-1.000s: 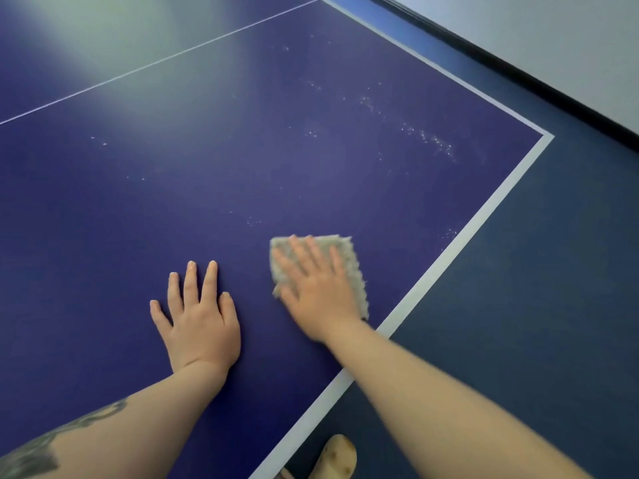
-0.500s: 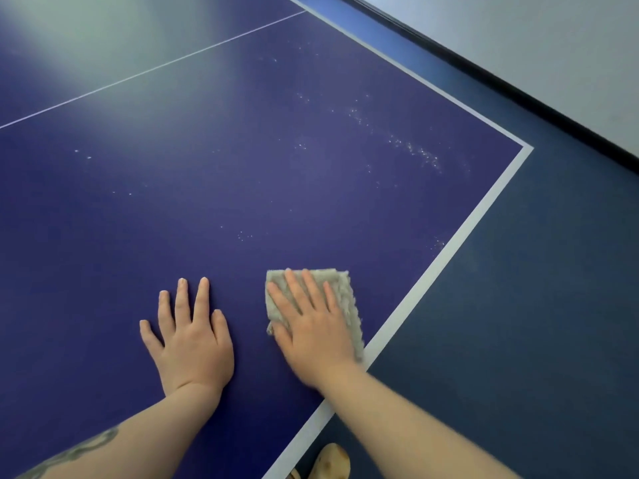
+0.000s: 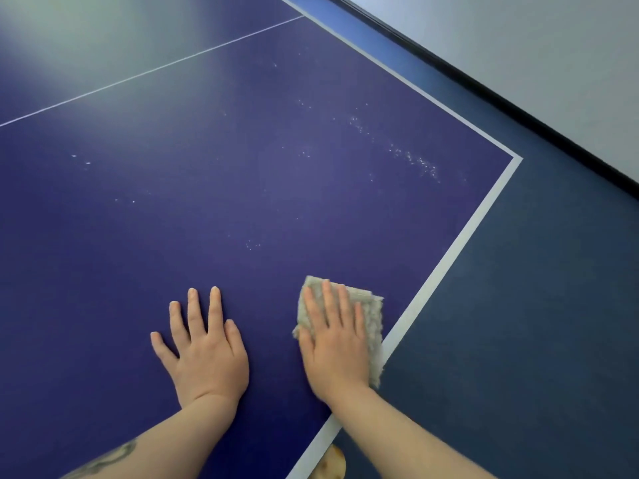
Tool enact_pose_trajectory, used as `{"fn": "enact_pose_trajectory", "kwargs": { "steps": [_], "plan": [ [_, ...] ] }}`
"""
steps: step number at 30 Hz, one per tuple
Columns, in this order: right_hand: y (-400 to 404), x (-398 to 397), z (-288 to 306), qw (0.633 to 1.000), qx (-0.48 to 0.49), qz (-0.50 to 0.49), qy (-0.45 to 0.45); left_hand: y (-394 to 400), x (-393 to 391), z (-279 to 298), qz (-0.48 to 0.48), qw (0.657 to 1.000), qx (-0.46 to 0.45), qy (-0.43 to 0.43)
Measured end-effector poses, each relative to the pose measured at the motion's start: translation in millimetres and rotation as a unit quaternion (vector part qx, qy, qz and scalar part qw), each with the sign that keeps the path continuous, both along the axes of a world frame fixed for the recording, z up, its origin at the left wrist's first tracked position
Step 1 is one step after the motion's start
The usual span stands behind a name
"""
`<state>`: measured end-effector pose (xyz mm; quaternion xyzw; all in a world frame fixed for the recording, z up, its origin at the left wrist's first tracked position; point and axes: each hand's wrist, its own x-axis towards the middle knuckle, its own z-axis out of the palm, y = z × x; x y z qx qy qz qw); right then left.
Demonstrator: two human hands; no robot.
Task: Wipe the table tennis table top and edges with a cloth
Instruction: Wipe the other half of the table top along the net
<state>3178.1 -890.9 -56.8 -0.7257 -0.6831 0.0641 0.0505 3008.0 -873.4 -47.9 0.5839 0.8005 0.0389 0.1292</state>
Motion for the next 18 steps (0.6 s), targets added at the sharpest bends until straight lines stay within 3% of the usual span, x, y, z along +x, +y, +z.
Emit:
{"fn": "enact_pose_trajectory", "kwargs": {
  "steps": [2,4,8,10,14,18],
  "plan": [
    [19,-13,3,0.991,-0.04,0.127,0.008,0,0,-1,-0.002,1.0,-0.002,-0.003],
    [49,5,8,0.987,-0.064,0.147,-0.007,0,1,-3,-0.001,1.0,0.002,-0.001],
    [50,59,13,0.984,-0.092,-0.145,-0.044,1,-3,-3,-0.015,1.0,0.013,-0.004],
    [16,43,10,0.984,-0.057,-0.16,-0.045,0,-7,-2,-0.026,1.0,0.013,-0.005],
    [-22,-42,9,0.998,-0.031,0.05,-0.036,15,-28,0,-0.062,0.997,0.039,-0.032],
    [43,-96,11,0.967,-0.046,0.25,-0.009,52,-83,-5,-0.023,0.999,0.036,-0.01]
  ]
}}
